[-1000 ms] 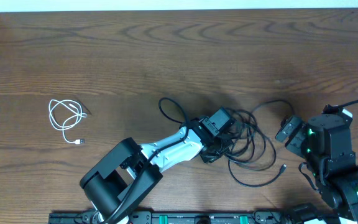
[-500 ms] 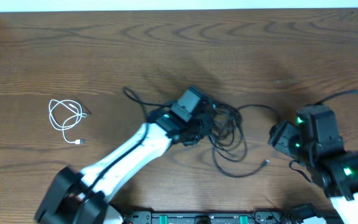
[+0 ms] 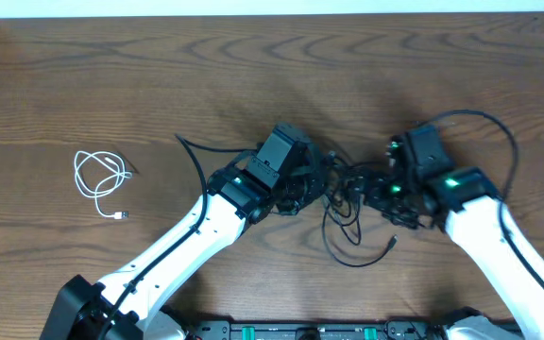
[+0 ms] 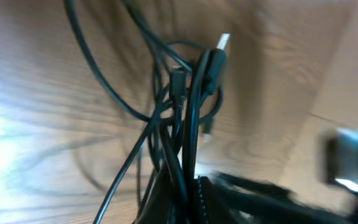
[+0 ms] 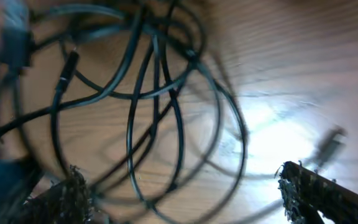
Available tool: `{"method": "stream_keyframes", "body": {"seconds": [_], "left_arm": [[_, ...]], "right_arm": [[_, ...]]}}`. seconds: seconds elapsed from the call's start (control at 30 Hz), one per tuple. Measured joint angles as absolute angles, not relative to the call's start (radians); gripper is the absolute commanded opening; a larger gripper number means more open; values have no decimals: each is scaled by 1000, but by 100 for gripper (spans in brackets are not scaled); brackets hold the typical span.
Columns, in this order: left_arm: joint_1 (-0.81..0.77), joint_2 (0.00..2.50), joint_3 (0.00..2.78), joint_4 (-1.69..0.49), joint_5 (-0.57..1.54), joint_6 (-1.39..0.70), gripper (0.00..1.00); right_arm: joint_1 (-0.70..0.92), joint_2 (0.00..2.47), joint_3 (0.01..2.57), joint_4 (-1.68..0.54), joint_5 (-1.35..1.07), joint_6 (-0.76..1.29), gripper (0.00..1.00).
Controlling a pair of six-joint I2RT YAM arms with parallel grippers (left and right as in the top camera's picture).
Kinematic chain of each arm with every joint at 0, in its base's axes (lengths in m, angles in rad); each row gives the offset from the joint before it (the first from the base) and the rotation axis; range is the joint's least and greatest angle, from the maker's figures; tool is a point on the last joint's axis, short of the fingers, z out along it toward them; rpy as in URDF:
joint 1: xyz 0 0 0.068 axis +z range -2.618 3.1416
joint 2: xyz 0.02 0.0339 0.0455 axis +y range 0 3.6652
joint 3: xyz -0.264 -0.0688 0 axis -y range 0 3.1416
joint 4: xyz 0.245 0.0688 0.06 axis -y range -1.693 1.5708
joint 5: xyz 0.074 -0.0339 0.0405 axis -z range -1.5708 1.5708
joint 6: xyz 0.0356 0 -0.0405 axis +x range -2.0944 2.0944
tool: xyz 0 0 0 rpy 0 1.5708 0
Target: Untangle cables
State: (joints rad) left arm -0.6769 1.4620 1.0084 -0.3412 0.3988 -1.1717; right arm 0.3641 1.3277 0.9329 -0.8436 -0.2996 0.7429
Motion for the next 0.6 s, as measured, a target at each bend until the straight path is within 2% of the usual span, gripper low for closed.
{"method": "stream_keyframes", "body": {"seconds": [0.27,0.6], "left_arm": [[-663,1378,1008,-302,441,-1104,8],[-498,1127,986,-342,474,-989,8]], "right_arm": [[408,1527,932,-813,-209,845,99],[425,1581,953,-794,-131,881,99]]}}
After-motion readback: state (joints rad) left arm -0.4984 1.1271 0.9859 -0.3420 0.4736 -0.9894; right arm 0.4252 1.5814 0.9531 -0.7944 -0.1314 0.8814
